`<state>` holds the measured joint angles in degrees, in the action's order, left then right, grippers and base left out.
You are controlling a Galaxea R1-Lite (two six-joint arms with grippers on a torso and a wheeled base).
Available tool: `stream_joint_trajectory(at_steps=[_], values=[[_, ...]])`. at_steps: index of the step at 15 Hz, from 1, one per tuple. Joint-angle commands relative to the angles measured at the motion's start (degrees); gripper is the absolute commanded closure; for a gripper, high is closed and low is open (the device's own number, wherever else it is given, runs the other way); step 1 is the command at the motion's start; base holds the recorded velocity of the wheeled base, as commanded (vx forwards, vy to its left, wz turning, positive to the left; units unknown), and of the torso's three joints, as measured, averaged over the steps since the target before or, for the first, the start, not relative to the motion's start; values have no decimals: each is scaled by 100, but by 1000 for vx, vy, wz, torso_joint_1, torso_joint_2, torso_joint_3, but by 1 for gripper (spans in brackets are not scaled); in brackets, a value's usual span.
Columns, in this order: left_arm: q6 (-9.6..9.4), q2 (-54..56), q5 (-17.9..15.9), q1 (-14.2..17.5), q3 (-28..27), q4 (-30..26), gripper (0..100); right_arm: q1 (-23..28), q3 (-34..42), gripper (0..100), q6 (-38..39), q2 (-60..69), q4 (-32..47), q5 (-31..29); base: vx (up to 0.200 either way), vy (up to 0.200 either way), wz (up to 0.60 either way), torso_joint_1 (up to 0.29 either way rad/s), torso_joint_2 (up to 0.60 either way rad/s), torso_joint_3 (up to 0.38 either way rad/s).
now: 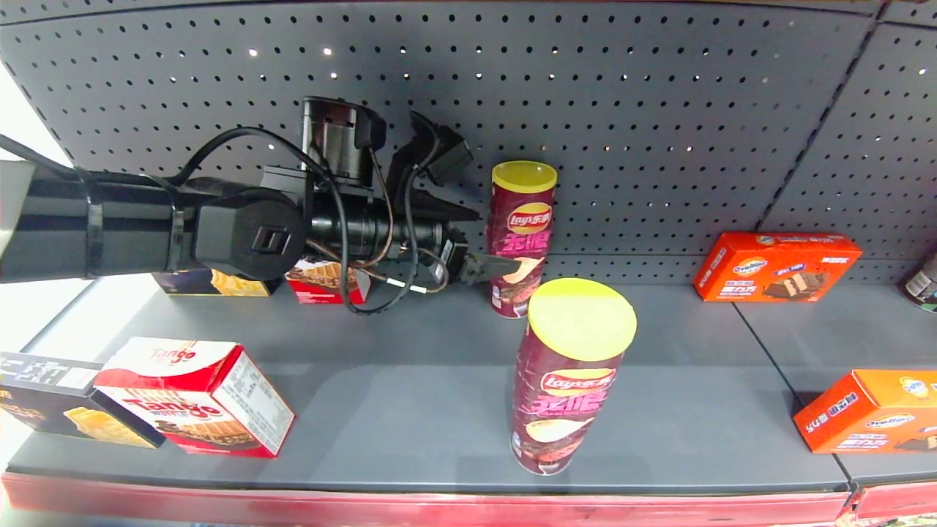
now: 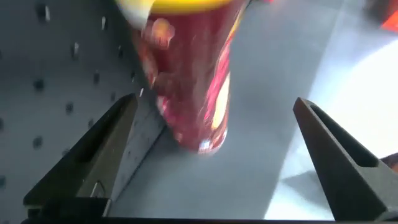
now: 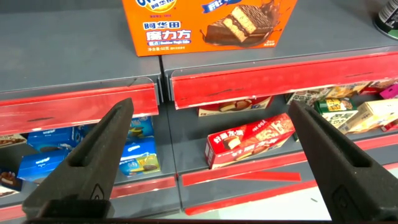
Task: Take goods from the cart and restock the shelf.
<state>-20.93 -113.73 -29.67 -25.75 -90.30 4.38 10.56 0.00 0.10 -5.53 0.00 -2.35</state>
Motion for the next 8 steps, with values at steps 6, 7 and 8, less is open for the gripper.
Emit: stream_joint_trajectory(at_steps=[6, 7, 8], values=[[-289, 17, 744, -115, 284, -7, 0, -1, 0, 0, -1, -9, 0, -2, 0, 0, 0, 0, 0, 0], [-289, 17, 858, -124, 302, 2, 0, -1, 0, 0, -1, -9, 0, -2, 0, 0, 0, 0, 0, 0], [-289, 26, 972, -124, 346, 2, 0, 8, 0, 0, -1, -9, 0, -2, 0, 0, 0, 0, 0, 0]])
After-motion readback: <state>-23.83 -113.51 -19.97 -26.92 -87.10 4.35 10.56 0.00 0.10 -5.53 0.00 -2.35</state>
